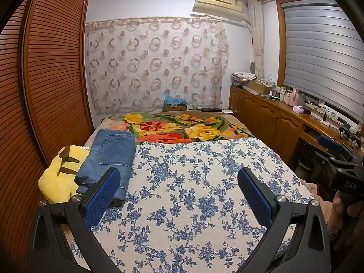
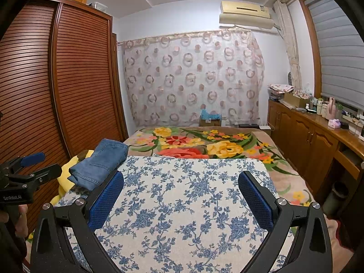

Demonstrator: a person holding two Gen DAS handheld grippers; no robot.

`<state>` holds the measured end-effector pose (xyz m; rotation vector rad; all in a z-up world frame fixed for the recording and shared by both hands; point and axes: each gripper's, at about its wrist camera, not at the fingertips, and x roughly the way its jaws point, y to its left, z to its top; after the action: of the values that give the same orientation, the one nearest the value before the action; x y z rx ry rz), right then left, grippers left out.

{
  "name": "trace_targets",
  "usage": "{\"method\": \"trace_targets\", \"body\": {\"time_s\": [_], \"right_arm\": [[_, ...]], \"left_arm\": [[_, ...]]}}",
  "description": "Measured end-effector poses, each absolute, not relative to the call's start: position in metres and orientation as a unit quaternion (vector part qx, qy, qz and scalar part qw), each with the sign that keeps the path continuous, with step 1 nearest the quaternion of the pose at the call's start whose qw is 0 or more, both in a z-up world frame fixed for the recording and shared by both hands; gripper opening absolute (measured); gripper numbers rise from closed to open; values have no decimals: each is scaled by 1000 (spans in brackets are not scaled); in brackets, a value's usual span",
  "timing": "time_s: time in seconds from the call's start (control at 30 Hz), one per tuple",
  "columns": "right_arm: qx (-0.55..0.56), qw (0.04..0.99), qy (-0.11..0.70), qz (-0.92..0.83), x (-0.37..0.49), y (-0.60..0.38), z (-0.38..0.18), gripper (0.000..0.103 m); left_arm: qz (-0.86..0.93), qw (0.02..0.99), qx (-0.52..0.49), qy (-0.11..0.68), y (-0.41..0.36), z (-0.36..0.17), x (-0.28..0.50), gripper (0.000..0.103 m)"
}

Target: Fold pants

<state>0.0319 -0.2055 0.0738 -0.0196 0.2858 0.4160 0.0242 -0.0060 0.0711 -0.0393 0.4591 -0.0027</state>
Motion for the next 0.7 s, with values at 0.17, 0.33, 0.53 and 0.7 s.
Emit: {"method": "trace_targets", "body": {"time_s": [0.17,0.33,0.53,0.7], "right_arm": [[-9,968,142,206,30,-205,72,101],[-10,968,141,206,30,-204,73,101],[-9,968,141,207,31,-204,73,101],[-10,968,141,207,31,-204,73,101]], "left_arm": [[-1,974,-20,227,-6,71,24,103],[-2,974,-20,227,-6,71,24,103],[-1,974,-19,227,-6,71,24,103],[-1,974,-19,227,-6,70,24,103]]}}
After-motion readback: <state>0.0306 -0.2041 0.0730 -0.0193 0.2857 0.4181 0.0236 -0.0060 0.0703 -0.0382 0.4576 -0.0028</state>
